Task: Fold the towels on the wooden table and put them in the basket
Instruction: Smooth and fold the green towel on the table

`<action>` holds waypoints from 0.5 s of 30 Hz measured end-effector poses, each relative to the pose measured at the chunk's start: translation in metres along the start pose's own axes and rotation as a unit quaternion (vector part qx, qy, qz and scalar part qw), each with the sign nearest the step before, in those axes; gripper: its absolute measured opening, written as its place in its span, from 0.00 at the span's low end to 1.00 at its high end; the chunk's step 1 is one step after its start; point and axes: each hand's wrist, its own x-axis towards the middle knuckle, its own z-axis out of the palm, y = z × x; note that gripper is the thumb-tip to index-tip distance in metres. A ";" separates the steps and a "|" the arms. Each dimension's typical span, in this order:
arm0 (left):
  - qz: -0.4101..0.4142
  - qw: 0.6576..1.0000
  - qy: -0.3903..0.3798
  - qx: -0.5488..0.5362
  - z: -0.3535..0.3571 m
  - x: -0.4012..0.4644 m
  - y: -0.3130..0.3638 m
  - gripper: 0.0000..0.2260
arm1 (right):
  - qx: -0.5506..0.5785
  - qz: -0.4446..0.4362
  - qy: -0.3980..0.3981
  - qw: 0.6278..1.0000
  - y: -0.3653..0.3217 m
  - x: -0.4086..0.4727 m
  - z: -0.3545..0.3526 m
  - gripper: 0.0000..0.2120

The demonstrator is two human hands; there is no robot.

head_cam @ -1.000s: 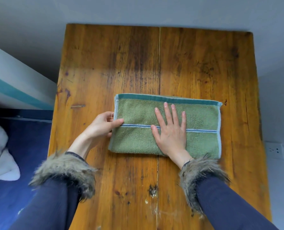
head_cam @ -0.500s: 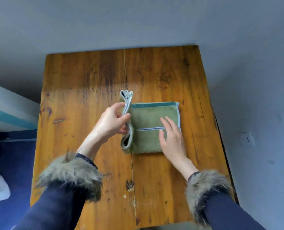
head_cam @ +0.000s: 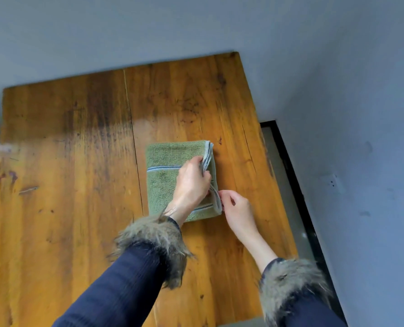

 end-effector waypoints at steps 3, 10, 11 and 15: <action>0.005 0.999 -0.033 -0.003 0.012 0.004 -0.008 0.20 | 0.033 0.011 -0.006 0.999 -0.001 0.001 -0.003 0.18; 0.166 0.978 0.094 0.082 -0.002 -0.013 -0.037 0.16 | -0.015 -0.005 -0.028 0.999 -0.003 0.007 -0.004 0.13; 0.197 0.961 0.132 0.143 -0.007 -0.014 -0.046 0.16 | -0.080 -0.040 0.006 0.996 -0.003 0.008 -0.002 0.17; 0.272 0.906 0.137 0.295 -0.028 -0.007 -0.080 0.16 | -0.254 -0.265 0.104 0.924 -0.013 0.008 0.019 0.20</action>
